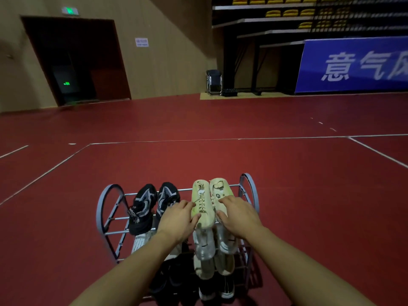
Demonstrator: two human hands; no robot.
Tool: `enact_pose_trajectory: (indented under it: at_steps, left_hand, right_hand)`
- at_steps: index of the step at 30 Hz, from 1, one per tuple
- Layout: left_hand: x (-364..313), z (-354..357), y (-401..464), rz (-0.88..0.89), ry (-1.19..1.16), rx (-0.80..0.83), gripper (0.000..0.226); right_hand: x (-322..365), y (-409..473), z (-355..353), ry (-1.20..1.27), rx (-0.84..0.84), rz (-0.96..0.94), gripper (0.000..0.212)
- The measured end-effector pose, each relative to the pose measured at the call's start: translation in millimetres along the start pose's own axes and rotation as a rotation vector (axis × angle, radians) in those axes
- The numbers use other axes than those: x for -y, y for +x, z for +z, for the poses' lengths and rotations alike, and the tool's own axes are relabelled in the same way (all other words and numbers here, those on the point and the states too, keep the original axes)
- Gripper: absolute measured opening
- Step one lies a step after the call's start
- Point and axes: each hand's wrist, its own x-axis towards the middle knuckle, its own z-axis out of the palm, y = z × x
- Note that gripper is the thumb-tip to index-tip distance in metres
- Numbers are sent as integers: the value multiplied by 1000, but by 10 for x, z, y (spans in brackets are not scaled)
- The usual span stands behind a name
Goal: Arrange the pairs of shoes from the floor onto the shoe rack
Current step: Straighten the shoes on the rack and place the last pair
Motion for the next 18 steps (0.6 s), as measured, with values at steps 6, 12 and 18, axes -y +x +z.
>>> enact_pose_trajectory:
  at_steps: [6, 12, 18]
  left_hand:
    - [71, 185, 348, 59, 12, -43, 55]
    - [74, 582, 430, 21, -53, -19, 53]
    - [-33, 821, 504, -138, -198, -23, 45]
  right_hand:
    - [-213, 349, 274, 119, -26, 71, 49]
    - [-417, 422, 753, 290, -53, 158, 50]
    - [-554, 422, 994, 338, -69, 218, 48]
